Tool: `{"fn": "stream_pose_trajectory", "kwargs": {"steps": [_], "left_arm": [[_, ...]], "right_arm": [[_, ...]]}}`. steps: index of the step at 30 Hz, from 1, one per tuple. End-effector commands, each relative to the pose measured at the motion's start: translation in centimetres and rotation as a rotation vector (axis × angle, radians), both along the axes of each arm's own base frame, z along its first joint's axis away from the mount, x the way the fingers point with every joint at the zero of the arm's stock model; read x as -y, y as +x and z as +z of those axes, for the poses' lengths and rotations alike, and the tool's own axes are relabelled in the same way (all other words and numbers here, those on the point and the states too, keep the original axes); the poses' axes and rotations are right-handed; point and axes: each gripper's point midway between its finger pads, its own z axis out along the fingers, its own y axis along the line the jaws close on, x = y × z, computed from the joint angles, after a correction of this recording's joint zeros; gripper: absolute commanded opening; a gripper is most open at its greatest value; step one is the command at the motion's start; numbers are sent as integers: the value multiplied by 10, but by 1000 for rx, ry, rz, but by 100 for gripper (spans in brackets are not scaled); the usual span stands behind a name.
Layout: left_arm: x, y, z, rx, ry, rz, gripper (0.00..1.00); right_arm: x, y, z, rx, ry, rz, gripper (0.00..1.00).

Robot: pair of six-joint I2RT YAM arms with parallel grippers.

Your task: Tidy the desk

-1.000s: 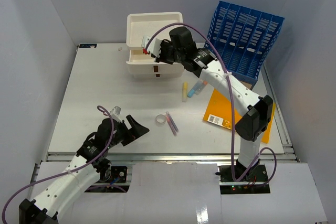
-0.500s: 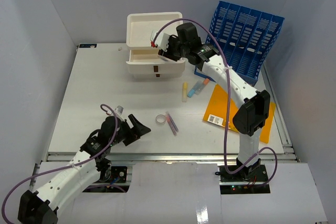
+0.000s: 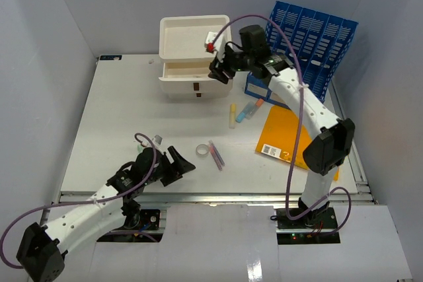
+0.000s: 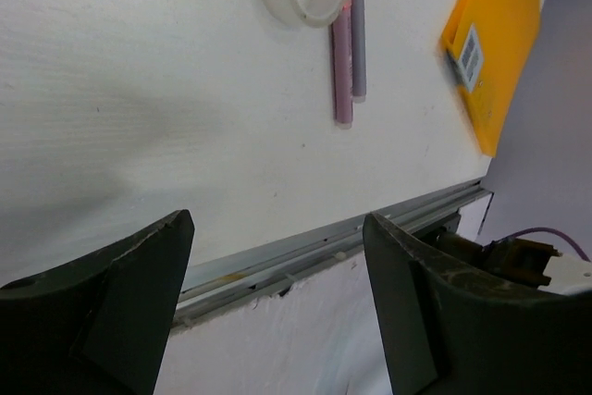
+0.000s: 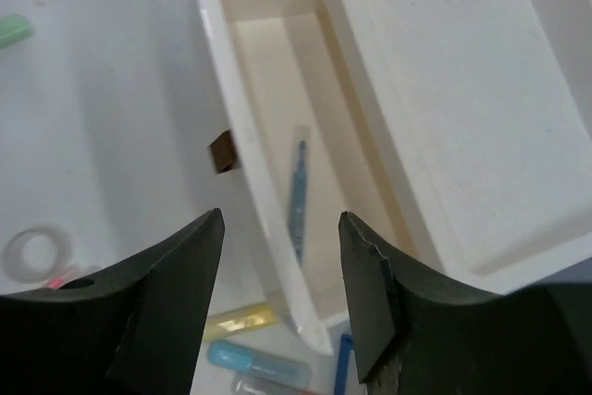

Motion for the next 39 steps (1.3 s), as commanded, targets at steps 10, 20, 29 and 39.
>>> {"fn": "stream_pose_trajectory", "kwargs": {"steps": [10,20,29,39], "left_arm": [[70,34,-20,-126,327,128,66],[92,57,-42,-150,482,146,58],[89,61,-47,-161,554,152,57],[79,50,-57,-201,608,127,49]], "right_arm": [[98,-172,-70,-285,183,222,61],[143,-166,-85,-325,332,127,62],[149,-170,-78,-325,362,133,62],[159,-165,-75,-324,385,102,62]]}}
